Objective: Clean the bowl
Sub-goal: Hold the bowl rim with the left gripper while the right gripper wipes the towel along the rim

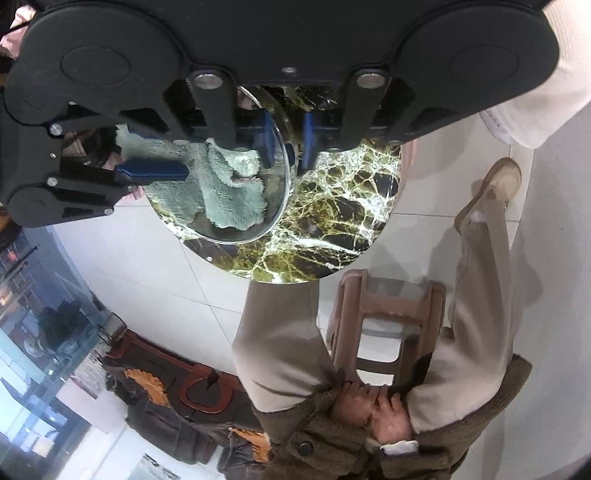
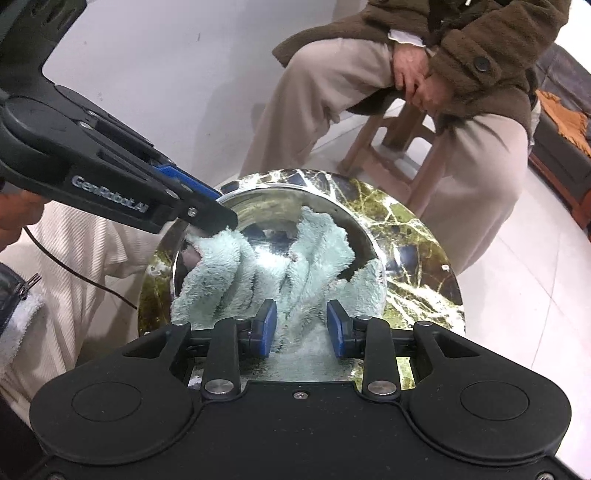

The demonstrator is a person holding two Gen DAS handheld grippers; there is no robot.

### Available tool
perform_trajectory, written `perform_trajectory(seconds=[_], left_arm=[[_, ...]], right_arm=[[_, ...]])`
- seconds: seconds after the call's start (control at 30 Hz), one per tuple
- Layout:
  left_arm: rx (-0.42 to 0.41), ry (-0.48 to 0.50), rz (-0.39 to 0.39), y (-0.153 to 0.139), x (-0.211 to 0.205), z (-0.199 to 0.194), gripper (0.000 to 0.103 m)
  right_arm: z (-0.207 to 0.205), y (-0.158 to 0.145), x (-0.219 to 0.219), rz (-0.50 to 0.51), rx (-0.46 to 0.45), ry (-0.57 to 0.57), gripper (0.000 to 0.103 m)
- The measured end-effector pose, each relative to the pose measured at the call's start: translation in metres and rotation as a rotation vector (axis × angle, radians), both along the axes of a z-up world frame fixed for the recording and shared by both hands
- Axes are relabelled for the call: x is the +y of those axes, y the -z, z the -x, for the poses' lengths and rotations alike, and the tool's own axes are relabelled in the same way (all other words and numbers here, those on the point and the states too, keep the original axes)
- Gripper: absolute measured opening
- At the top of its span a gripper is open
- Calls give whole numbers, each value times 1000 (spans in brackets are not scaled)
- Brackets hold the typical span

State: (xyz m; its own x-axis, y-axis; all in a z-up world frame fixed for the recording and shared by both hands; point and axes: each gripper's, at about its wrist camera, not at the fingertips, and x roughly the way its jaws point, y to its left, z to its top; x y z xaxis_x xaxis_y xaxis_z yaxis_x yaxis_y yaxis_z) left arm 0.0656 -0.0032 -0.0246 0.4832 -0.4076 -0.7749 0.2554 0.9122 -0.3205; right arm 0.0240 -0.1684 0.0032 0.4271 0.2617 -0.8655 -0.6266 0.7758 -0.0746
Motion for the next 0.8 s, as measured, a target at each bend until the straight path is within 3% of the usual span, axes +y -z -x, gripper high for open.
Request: perform_trajectory(seconds=[0.33,0.57,0.8], left_arm=[[-43,20,-61,-1,-12,0,8],[-46,30,-66,4,-12,-2,7],[-33,25,-84,6,-11,-2,8]], right_arm=[[-27,12,11,22,-3,-53,27],[-11,12,3,0,63,-99,18],[-30,13,14,2,3,-107,17]])
